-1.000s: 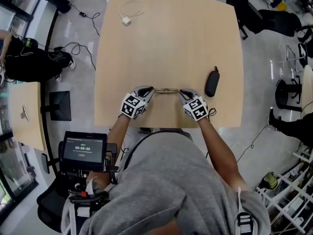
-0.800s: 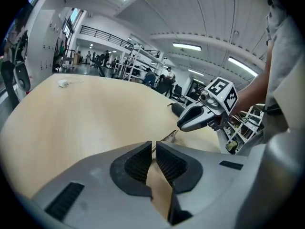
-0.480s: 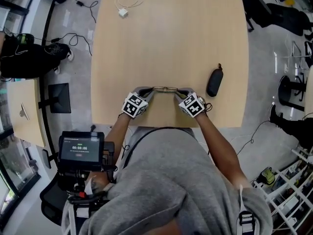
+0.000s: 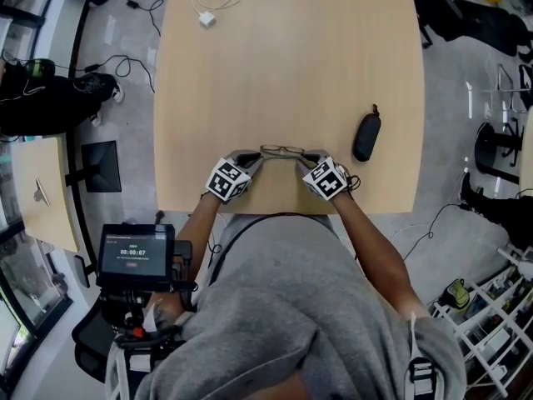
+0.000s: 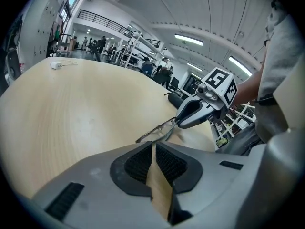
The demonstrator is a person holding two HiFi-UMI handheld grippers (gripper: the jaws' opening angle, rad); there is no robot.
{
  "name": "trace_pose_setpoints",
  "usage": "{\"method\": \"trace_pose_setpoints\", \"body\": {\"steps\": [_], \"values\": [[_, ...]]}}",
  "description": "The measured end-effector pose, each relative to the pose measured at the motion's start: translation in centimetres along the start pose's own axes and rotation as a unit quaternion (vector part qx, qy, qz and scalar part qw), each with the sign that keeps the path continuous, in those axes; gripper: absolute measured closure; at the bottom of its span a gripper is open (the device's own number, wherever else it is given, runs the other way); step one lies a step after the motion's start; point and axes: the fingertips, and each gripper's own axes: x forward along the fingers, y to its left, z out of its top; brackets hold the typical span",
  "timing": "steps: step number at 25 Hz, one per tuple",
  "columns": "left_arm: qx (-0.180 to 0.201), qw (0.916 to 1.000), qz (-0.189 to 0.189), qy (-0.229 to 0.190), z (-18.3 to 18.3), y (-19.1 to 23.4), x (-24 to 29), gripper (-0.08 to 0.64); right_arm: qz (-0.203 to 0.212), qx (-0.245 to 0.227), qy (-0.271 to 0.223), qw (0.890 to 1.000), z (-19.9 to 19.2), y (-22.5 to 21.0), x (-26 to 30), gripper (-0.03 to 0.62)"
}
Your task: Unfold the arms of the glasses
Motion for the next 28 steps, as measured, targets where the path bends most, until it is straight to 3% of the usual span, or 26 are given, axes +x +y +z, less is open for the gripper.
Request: {"method": "trace_pose_setpoints", "body": {"steps": [6,14,17,20,24,28], "values": [[0.002,0.9996,-0.026,0.014,-1.1,-2.2,0.8,0.552,0.012,0.015,-0.008,1.000,0.4,1.1,-0.3,0.551],[-0.024,0.9972,-0.067,0.022,-2.9,-6.0,2.3,0.552,0.074,-0.007,0.001,0.997,0.7,5.6,1.3,0.549],[-0.026,0.9969,-0.073,0.015,-2.8,-6.5,2.2,0.552,0.104,-0.032,0.012,0.994,0.3,7.6,2.2,0.483],[-0.001,0.9985,-0.055,-0.010,-1.1,-6.0,1.1,0.552,0.113,-0.053,0.013,0.992,0.5,8.4,2.1,0.445],[0.038,0.9977,-0.035,-0.044,2.6,-4.7,0.8,0.552,0.121,-0.081,-0.021,0.989,2.2,7.9,1.9,0.362],[0.045,0.9976,-0.053,-0.001,2.6,-4.1,3.7,0.551,0.148,-0.101,0.004,0.984,2.2,8.6,3.2,0.328]]}}
